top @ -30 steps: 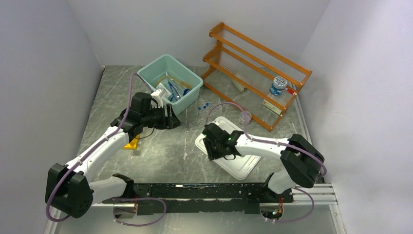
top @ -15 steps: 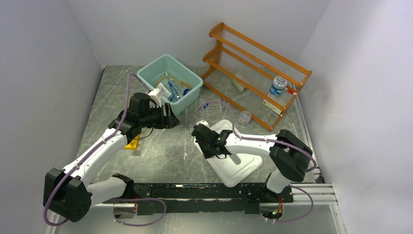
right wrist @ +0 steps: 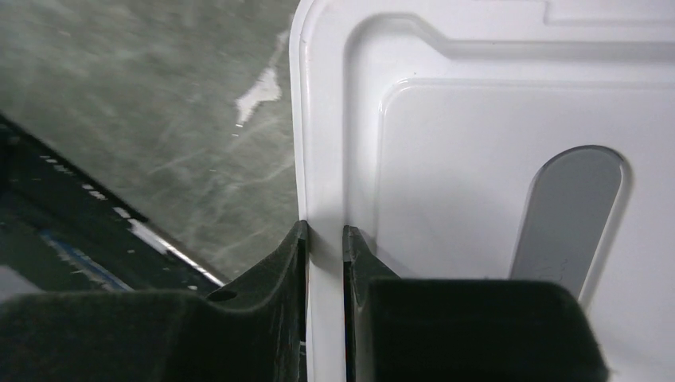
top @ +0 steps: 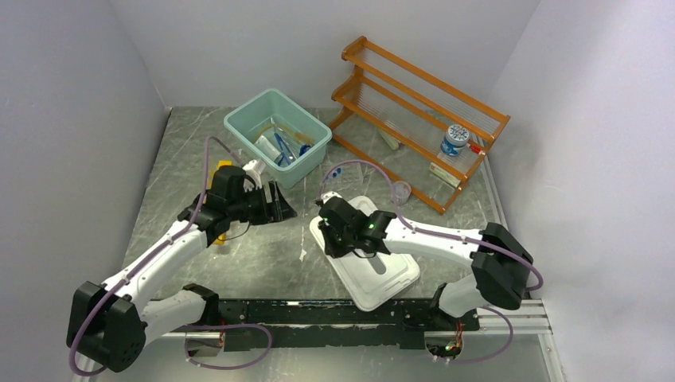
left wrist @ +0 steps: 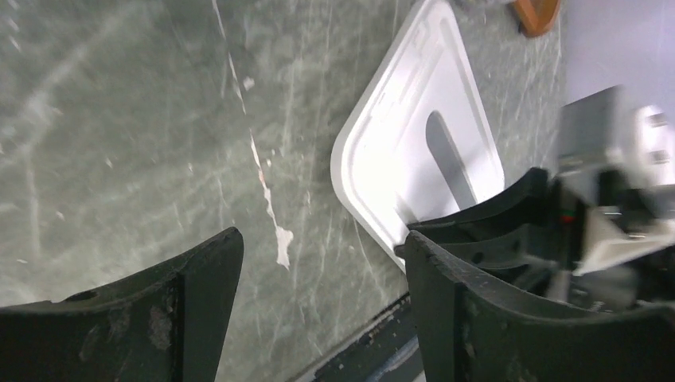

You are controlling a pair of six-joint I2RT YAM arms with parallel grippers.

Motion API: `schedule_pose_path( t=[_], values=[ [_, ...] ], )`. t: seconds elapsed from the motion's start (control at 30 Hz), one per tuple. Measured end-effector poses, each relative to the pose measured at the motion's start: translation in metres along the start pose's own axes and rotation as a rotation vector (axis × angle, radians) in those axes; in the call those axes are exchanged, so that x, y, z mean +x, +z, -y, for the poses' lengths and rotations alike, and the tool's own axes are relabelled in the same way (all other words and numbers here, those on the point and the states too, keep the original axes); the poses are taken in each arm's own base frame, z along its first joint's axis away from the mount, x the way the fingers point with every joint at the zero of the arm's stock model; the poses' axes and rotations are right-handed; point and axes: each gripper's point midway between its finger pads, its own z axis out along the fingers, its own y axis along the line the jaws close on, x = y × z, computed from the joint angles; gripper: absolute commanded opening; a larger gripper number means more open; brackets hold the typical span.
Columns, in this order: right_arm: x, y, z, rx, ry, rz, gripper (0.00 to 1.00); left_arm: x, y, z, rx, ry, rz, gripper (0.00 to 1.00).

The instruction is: Organize the chemistry lab equipment

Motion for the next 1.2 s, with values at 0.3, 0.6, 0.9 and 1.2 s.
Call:
schedule_pose_path(
  t=[0.3,0.6,0.9,1.2],
  values=[
    [-0.029,-0.013,-0.036,-0.173,0.073,0.113,0.05,0.034,0.01,0.012,0.109,-0.15,-0.09,0.83],
    [-0.062,-0.023,-0.064,-0.314,0.116,0.245,0.05,0.062,0.022,-0.002,0.073,-0.331,-0.141,0.69],
    [-0.074,-0.029,-0.079,-0.394,0.122,0.286,0.09,0.044,0.019,0.018,0.154,-0.345,-0.085,0.15],
    [-0.086,-0.059,-0.087,-0.473,0.122,0.363,0.64,0.021,0.005,0.037,0.177,-0.215,-0.058,0.05]
  ],
)
